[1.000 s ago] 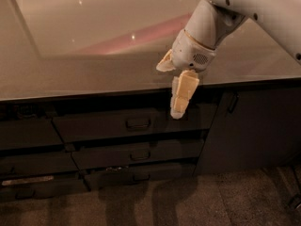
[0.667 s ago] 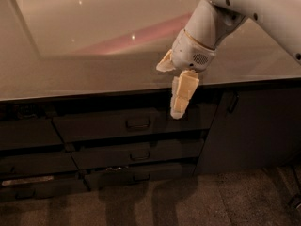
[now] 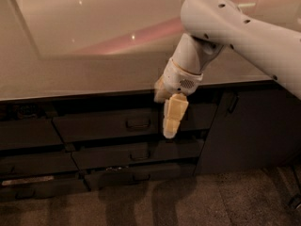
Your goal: Open top drawer
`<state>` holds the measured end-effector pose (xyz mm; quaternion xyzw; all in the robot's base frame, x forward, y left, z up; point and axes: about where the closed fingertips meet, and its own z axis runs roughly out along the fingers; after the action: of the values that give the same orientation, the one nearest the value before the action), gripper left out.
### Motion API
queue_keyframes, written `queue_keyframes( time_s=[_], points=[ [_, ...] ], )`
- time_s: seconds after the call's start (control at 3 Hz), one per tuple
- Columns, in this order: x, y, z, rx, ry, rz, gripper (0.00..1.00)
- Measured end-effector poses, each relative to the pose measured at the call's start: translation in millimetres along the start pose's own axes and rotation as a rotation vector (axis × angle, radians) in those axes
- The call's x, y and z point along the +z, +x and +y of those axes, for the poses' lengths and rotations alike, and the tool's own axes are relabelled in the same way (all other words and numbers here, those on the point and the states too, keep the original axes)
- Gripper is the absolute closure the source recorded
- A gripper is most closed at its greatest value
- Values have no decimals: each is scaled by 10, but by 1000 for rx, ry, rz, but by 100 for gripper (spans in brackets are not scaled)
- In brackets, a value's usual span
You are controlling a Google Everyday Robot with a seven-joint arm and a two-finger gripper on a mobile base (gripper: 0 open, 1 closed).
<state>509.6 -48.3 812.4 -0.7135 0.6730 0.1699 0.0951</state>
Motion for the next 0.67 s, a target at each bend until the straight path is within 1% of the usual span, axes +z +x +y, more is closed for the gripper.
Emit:
queue_keyframes(
  time_s=[0.33,0.67],
  points=[
    [-3,-5,-3,0,0,0,0],
    [333,-48,533,-63,32,-42,0]
  ],
)
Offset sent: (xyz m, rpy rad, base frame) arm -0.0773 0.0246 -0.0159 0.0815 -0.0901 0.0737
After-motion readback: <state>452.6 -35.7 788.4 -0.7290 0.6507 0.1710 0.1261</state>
